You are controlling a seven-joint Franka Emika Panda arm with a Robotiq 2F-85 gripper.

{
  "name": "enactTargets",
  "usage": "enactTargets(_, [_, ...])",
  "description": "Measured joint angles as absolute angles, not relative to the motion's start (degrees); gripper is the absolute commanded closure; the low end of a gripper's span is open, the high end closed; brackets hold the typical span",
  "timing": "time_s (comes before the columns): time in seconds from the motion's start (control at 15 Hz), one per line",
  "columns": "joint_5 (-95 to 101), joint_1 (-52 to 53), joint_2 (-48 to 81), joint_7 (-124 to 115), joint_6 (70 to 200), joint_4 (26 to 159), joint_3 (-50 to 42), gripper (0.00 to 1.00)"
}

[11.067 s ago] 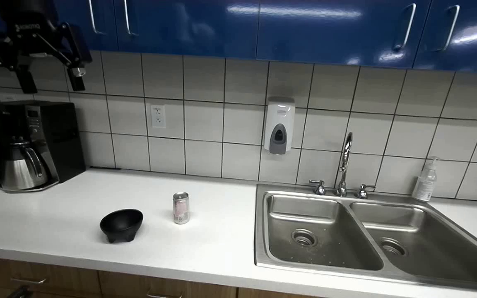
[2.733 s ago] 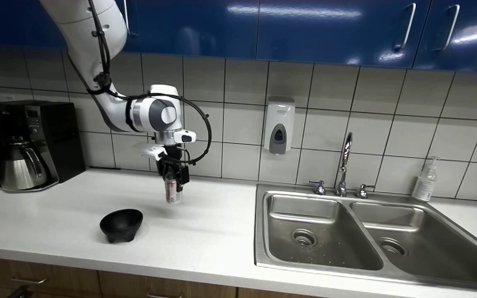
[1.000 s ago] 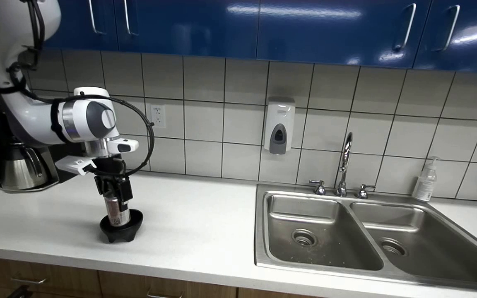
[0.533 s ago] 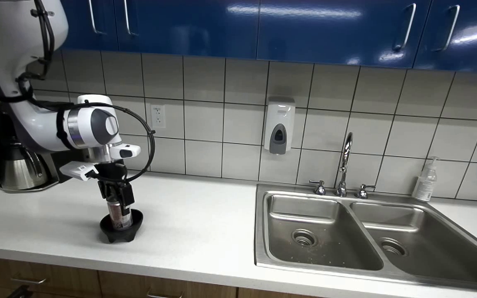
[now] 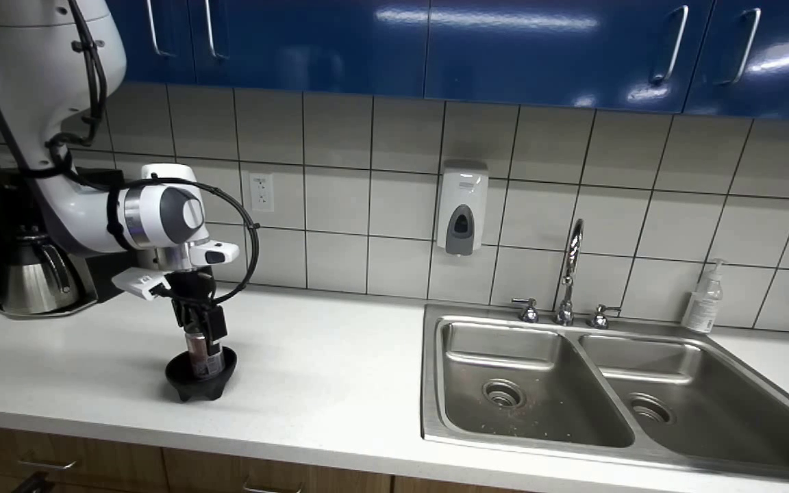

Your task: Put the can into the bowl

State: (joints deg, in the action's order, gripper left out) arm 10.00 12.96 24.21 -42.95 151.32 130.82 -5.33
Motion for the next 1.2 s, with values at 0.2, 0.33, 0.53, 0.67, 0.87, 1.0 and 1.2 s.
enactTargets(0.2, [9.2,13.0,25.1,-42.9,150.7,129.9,-5.3,0.58])
enactTargets(0.33, [9.0,13.0,25.4,-42.9,150.2,129.5,-5.3,0.58])
enactTargets(0.53, [9.0,13.0,25.7,-42.9,149.3,128.7,-5.3,0.58])
enactTargets(0.67, [9.0,13.1,25.8,-42.9,148.5,128.4,-5.3,0.07])
enactTargets(0.87, [9.0,13.1,25.8,-42.9,147.4,127.9,-5.4,0.0])
enactTargets(1.0, [8.9,13.1,25.8,-42.9,147.0,127.4,-5.4,0.0])
enactTargets(1.2, [8.2,13.1,25.2,-42.9,146.0,126.3,-5.5,0.0])
